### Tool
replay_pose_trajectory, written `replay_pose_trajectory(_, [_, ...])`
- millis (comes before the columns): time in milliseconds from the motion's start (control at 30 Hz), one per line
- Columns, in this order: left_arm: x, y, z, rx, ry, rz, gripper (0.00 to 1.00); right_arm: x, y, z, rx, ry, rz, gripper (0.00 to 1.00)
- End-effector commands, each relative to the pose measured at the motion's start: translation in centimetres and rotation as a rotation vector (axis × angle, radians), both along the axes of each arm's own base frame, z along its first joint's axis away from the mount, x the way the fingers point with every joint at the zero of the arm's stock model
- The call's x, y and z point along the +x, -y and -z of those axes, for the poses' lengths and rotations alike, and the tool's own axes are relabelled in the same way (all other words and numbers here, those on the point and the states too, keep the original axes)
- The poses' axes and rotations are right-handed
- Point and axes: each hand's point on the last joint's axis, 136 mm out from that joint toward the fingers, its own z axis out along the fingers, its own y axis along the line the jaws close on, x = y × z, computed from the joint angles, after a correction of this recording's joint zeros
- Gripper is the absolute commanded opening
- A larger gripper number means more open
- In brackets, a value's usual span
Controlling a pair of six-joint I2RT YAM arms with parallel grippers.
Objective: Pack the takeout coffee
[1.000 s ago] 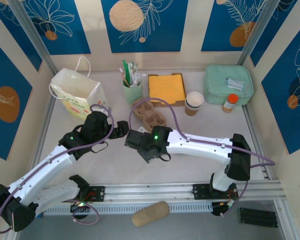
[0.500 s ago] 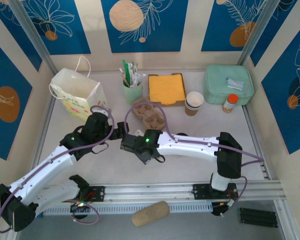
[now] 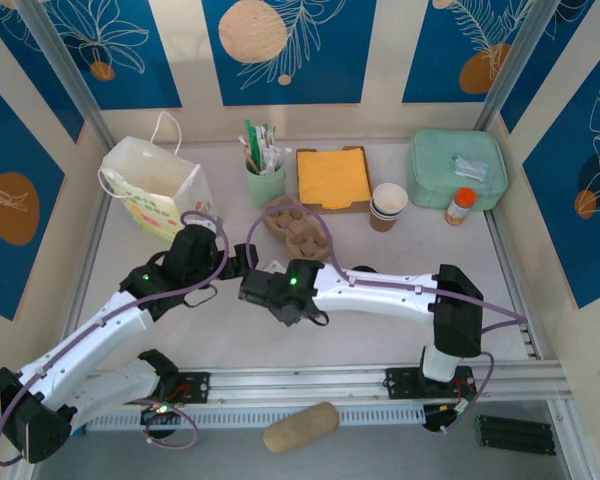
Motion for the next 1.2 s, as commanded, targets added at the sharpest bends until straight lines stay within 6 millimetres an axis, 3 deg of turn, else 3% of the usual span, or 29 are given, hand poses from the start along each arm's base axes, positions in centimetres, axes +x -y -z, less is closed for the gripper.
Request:
replay_pose_trajectory(0, [0.2, 0.3, -0.4, -0.022, 0.009, 0.007, 0.99, -0.2, 0.0, -4.3, 0.106, 0.002, 0.007, 0.48])
replay_pose_trajectory(167, [0.2, 0.7, -1.5, -0.031, 0.020, 0.033, 0.99, 0.9, 2.3, -7.0, 0.242, -0.077, 0.105, 0.50])
replay_pose_trajectory(400, [0.1, 2.5, -3.2, -0.061, 0.013, 0.116, 0.99, 3.7, 7.8, -6.6, 0.482, -0.257, 0.368, 0.50])
replay_pose_trajectory(567, [-0.2, 5.3, -3.6, -0.054, 0.004, 0.194, 0.99, 4.9, 10.4, -4.1, 0.526, -0.340, 0.481, 0.44])
replay_pose_trajectory(767, [-0.5, 8.1, -2.7, -0.031, -0.007, 0.244, 0.99, 5.2, 10.7, -1.1, 0.465, -0.391, 0.499, 0.38])
replay_pose_trajectory(1000, [-0.7, 8.8, -1.2, -0.027, -0.034, 0.244, 0.99, 5.1, 11.9, 2.8, 0.306, -0.394, 0.514, 0.38])
replay_pose_trajectory(1167, [-0.6, 8.8, -1.2, -0.026, -0.031, 0.241, 0.99, 5.1, 12.5, 4.4, 0.241, -0.385, 0.520, 0.39])
